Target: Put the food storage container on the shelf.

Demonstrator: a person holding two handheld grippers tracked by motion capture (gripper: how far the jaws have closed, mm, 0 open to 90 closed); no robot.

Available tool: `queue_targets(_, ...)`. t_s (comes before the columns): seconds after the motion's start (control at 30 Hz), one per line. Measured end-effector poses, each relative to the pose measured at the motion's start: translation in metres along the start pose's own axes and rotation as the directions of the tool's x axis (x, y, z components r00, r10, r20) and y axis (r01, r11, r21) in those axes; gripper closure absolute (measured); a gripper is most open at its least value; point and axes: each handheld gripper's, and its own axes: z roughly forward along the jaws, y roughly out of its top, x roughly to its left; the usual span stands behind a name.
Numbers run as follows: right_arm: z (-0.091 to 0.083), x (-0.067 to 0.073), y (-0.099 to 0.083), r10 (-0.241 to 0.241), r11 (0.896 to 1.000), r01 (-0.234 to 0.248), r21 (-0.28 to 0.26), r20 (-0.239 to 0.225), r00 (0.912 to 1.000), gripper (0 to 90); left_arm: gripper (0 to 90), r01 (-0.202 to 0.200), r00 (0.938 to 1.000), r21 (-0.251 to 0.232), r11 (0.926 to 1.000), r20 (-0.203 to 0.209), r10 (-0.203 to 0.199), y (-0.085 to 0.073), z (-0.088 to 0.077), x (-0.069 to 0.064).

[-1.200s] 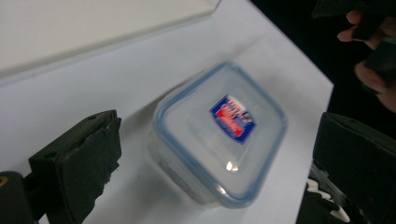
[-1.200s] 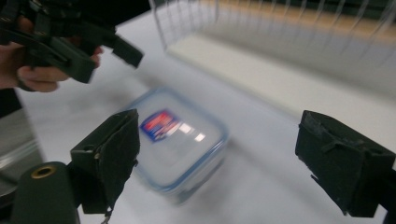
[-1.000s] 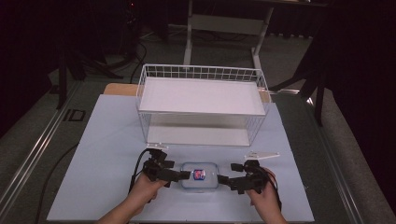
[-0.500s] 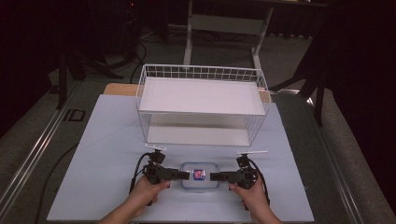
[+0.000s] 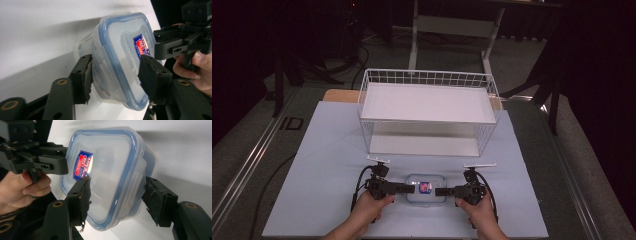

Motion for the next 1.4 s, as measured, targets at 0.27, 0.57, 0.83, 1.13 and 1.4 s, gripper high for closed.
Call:
queue_targets(0.27, -0.003, 0.007, -0.005, -0.042, 0.999, 0.042, -0.018, 0.027, 0.9988, 43.2, 51.5, -0.025, 0.9997, 0.031, 0.9992, -0.005, 0.025, 0.001, -0.004, -0.005)
queue_targets(0.57, -0.007, 0.018, -0.015, -0.097, 0.994, 0.1, -0.049, 0.073, 0.9926, 44.6, 53.1, -0.078, 0.995, -0.027, 0.9966, -0.065, 0.077, -0.01, -0.008, -0.021)
queue_targets(0.83, -0.013, 0.027, 0.001, -0.15, 0.983, 0.159, -0.094, 0.097, 0.9839, 44.4, 53.6, -0.097, 0.9936, -0.094, 0.9909, -0.067, 0.091, 0.004, -0.016, -0.024)
queue_targets(1.13, -0.021, 0.039, 0.033, -0.203, 0.961, 0.22, -0.169, 0.112, 0.9727, 44.4, 53.5, -0.167, 0.9833, -0.16, 0.9728, -0.1, 0.152, 0.04, -0.03, -0.029)
queue_targets(1.4, -0.021, 0.037, 0.063, -0.222, 0.944, 0.25, -0.216, 0.148, 0.9638, 44.2, 53.3, -0.169, 0.9844, -0.209, 0.9633, -0.086, 0.154, 0.061, -0.022, -0.014)
